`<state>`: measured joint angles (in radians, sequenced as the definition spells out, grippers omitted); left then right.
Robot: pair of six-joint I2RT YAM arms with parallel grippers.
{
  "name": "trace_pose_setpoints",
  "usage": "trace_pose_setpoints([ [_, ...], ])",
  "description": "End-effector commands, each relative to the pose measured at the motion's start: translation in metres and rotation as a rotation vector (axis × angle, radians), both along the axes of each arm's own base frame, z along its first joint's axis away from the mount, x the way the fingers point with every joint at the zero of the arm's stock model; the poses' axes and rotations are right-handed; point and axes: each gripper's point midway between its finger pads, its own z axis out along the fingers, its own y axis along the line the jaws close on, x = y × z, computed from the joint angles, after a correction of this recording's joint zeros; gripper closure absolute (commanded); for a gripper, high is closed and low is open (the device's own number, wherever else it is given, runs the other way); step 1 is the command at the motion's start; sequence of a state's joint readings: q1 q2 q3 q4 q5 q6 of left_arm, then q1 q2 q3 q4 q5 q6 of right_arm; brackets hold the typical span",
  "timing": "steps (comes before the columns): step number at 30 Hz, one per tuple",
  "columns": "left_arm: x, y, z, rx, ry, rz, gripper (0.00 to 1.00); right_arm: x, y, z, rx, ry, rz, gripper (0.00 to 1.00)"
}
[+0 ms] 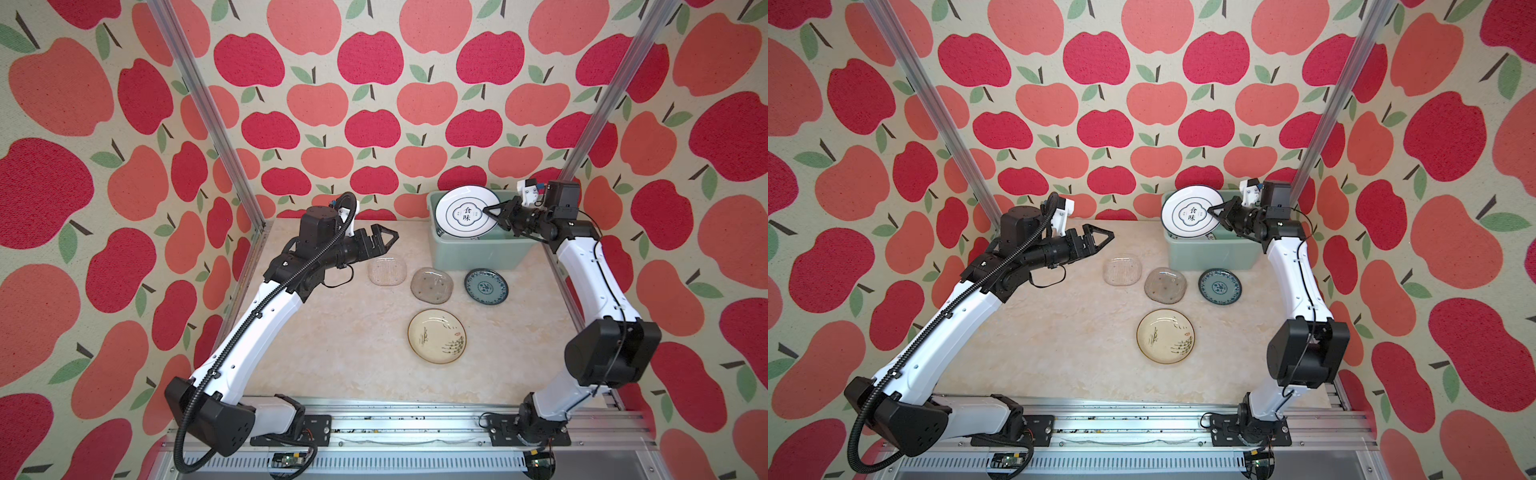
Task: Place the plates into the plastic bin on the countertop
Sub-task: 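Carry the teal-ringed plate into the bin with the right gripper while the left withdraws, then lower the teal-ringed plate onto the stack and open the right gripper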
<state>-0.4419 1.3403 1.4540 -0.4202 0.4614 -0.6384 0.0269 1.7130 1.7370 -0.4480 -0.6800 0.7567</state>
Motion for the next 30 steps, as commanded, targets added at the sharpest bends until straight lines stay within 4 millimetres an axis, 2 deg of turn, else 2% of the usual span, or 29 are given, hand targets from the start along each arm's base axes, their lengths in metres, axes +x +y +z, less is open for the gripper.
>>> trace_pose_setpoints([
  [1, 0.025, 0.004, -0.013, 0.072, -0.024, 0.032, 0.01, 0.032, -0.008, -0.002, -0.059, -0.028, 0.008, 1.00],
  [7, 0.057, -0.003, -0.041, 0.103, 0.013, 0.053, 0.01, 0.091, -0.018, -0.050, -0.193, 0.036, 0.010, 1.00],
  [14, 0.074, -0.010, -0.076, 0.132, 0.085, 0.042, 0.01, 0.130, -0.016, -0.108, -0.224, 0.077, 0.023, 1.00],
  [19, 0.082, -0.014, -0.094, 0.152, 0.129, 0.034, 0.01, 0.144, -0.008, -0.145, -0.221, 0.098, 0.044, 1.00],
  [26, 0.089, -0.018, -0.112, 0.180, 0.189, 0.026, 0.01, 0.146, 0.010, -0.187, -0.243, 0.134, 0.098, 1.00],
  [30, 0.090, -0.018, -0.115, 0.187, 0.206, 0.027, 0.01, 0.145, 0.011, -0.204, -0.259, 0.163, 0.100, 0.93],
])
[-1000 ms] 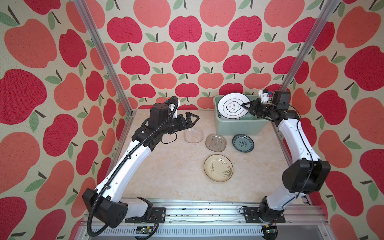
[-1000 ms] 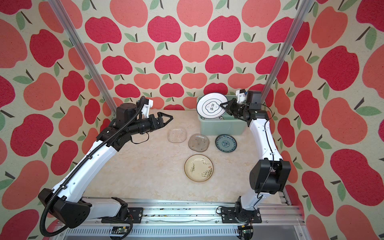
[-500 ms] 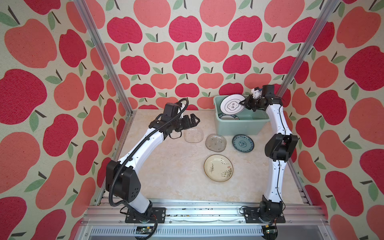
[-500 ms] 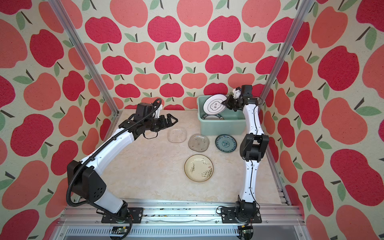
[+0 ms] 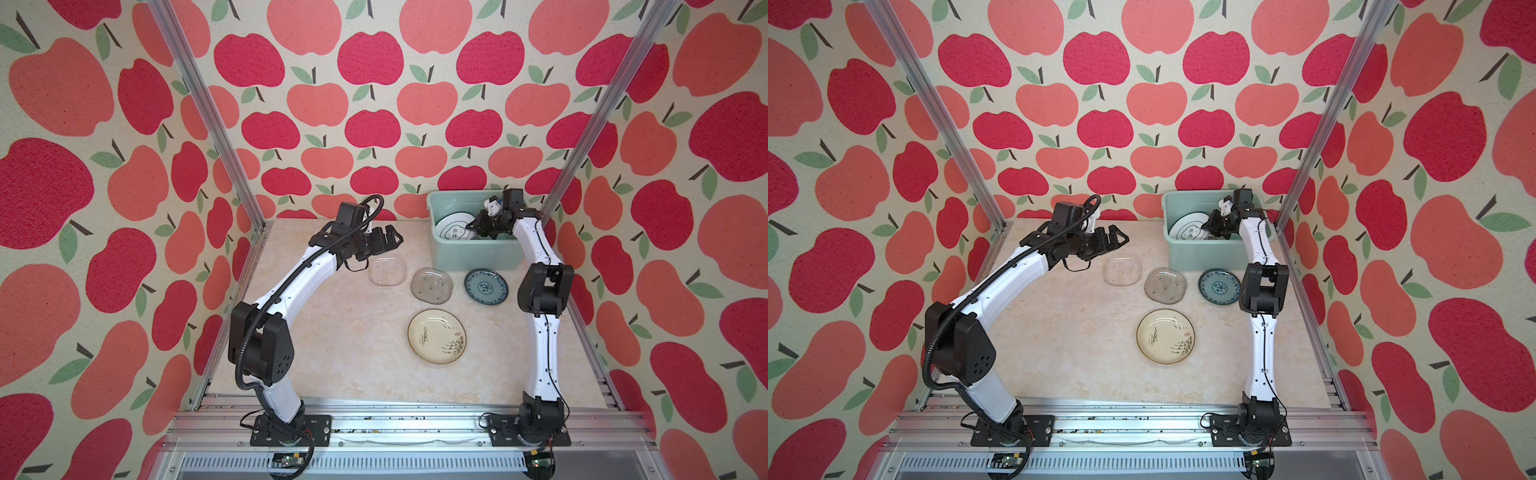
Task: Place the plates into the plastic bin on the countertop
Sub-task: 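Lower the teal-ringed plate onto the stack and open the right gripper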
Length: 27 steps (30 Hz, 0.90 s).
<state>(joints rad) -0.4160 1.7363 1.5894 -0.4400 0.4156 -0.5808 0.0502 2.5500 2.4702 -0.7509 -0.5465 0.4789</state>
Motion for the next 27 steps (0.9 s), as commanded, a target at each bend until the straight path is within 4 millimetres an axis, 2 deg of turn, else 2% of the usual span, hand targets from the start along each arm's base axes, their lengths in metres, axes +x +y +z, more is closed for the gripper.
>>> trace_pose_setpoints([
  [1, 0.001, 0.001, 0.003, 0.017, 0.004, -0.014, 0.01, 0.005, 0.008, 0.005, -0.003, -0.049, 0.037, 0.89],
  [4, 0.001, 0.001, 0.001, 0.021, 0.011, -0.013, 0.01, 0.004, 0.004, -0.004, -0.037, -0.038, 0.028, 0.75],
  [12, -0.003, 0.003, -0.005, 0.036, 0.047, -0.003, 0.01, -0.002, -0.013, -0.017, -0.151, -0.008, 0.012, 0.58],
  [15, -0.005, 0.007, -0.006, 0.044, 0.058, 0.013, 0.01, -0.007, -0.022, -0.015, -0.206, 0.004, 0.001, 0.48],
  [17, -0.008, 0.009, -0.006, 0.051, 0.067, 0.019, 0.01, -0.011, -0.026, -0.011, -0.234, 0.006, -0.001, 0.45],
  [22, -0.025, 0.015, -0.015, 0.101, 0.114, 0.016, 0.01, -0.019, -0.035, 0.011, -0.314, -0.020, 0.001, 0.33],
  [27, -0.056, 0.015, -0.035, 0.146, 0.197, -0.042, 0.01, -0.033, -0.042, 0.060, -0.370, -0.077, -0.011, 0.20],
])
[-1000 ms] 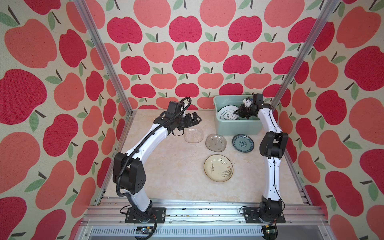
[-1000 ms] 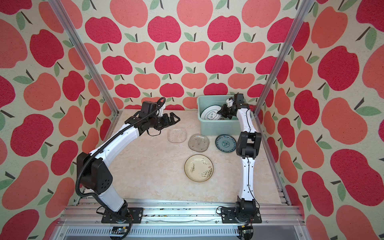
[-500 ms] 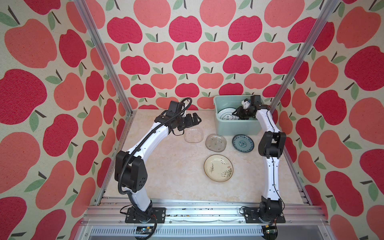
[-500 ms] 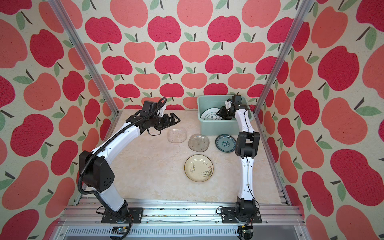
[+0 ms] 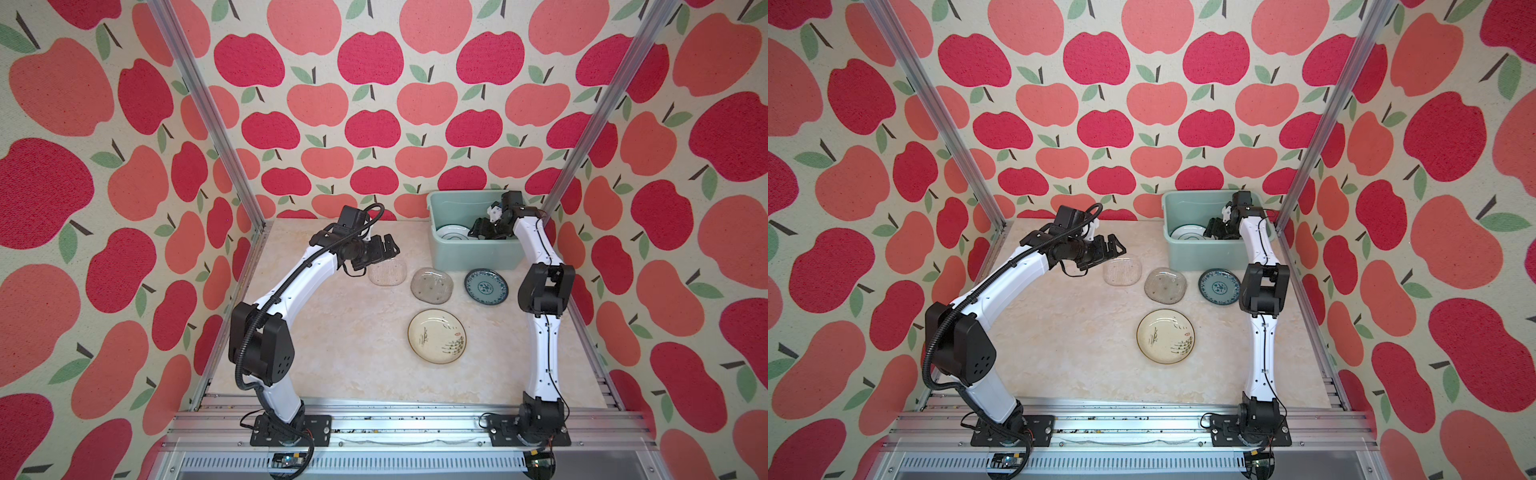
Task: Place the plates into the plastic bin on the countertop
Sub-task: 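Lower the teal-ringed plate onto the stack and open the right gripper, then raise the right gripper from the bin and move both grippers toward the cream plate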
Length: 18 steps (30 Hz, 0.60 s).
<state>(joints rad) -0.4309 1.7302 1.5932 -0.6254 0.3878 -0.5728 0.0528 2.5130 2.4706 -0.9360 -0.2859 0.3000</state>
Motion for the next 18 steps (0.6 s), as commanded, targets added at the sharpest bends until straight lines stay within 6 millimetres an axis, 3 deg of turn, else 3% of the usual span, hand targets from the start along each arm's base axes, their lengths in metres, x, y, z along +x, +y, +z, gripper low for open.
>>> trace_pose_setpoints([
  [1, -0.035, 0.005, -0.010, 0.060, 0.068, -0.060, 0.01, -0.015, -0.004, 0.088, -0.077, -0.135, 0.016, 0.19],
  [7, -0.085, -0.004, -0.020, 0.111, 0.147, -0.199, 0.01, -0.052, -0.007, 0.164, -0.122, -0.220, 0.016, 0.17],
  [11, -0.115, -0.011, -0.026, 0.125, 0.215, -0.245, 0.01, -0.103, 0.009, 0.207, -0.089, -0.235, 0.045, 0.19],
  [15, -0.136, -0.019, -0.036, 0.104, 0.281, -0.233, 0.01, -0.173, 0.040, 0.210, 0.029, -0.182, 0.091, 0.21],
  [18, -0.147, -0.023, -0.048, 0.057, 0.349, -0.195, 0.01, -0.227, 0.068, 0.190, 0.182, -0.132, 0.104, 0.23],
])
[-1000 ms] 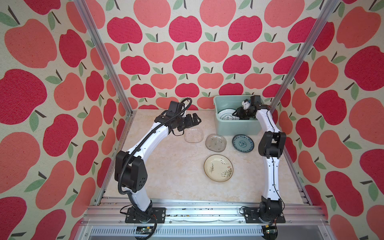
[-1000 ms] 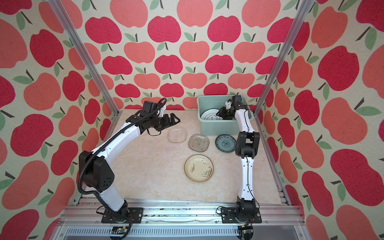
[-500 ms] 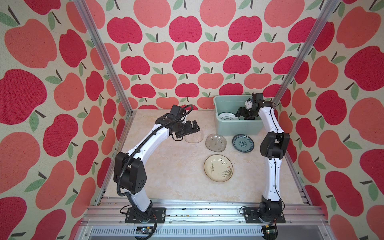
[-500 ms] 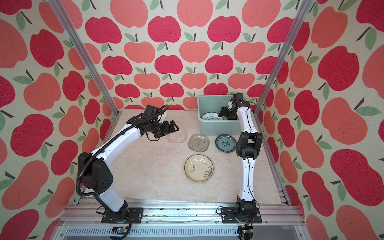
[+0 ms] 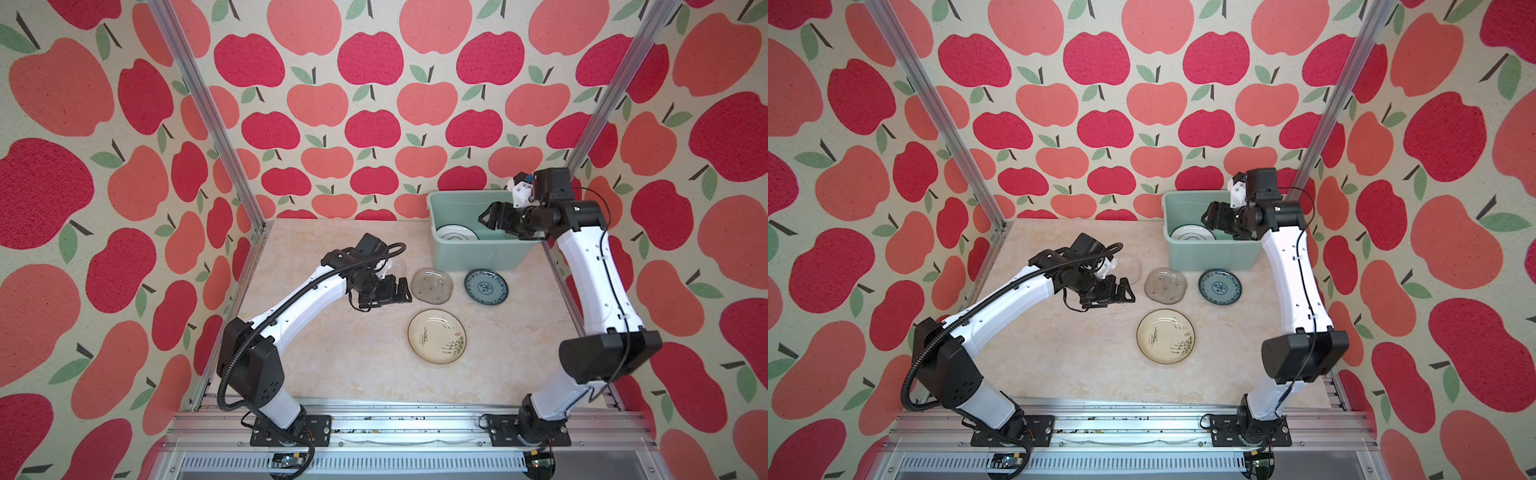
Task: Place the plates into the plastic bin on the countertop
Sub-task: 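Raise the right gripper from the bin and move both grippers toward the cream plate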
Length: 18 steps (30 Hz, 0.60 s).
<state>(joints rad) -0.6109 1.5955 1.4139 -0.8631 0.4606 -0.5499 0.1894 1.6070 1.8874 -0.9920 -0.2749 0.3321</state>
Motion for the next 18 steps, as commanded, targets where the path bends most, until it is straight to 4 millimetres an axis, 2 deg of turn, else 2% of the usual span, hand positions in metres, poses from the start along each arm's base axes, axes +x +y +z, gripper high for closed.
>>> trace_pose_setpoints([
  [1, -0.019, -0.001, -0.014, -0.037, 0.126, 0.066, 0.01, -0.053, 0.030, -0.049, 0.161, 0.174, 0.025, 0.23],
  [5, -0.031, -0.005, -0.034, -0.059, 0.205, 0.095, 0.00, -0.117, 0.030, -0.107, 0.175, 0.320, -0.015, 0.24],
  [8, -0.036, -0.008, -0.044, -0.045, 0.215, 0.092, 0.01, -0.147, 0.028, -0.140, 0.154, 0.399, -0.009, 0.25],
  [10, -0.037, -0.012, -0.051, -0.034, 0.222, 0.080, 0.02, -0.156, 0.028, -0.157, 0.141, 0.446, 0.008, 0.25],
  [14, -0.039, -0.020, -0.065, 0.000, 0.247, 0.068, 0.06, -0.149, 0.030, -0.175, 0.114, 0.517, 0.067, 0.25],
  [18, -0.039, -0.029, -0.082, 0.027, 0.281, 0.076, 0.10, -0.149, 0.027, -0.212, 0.003, 0.663, 0.129, 0.27],
])
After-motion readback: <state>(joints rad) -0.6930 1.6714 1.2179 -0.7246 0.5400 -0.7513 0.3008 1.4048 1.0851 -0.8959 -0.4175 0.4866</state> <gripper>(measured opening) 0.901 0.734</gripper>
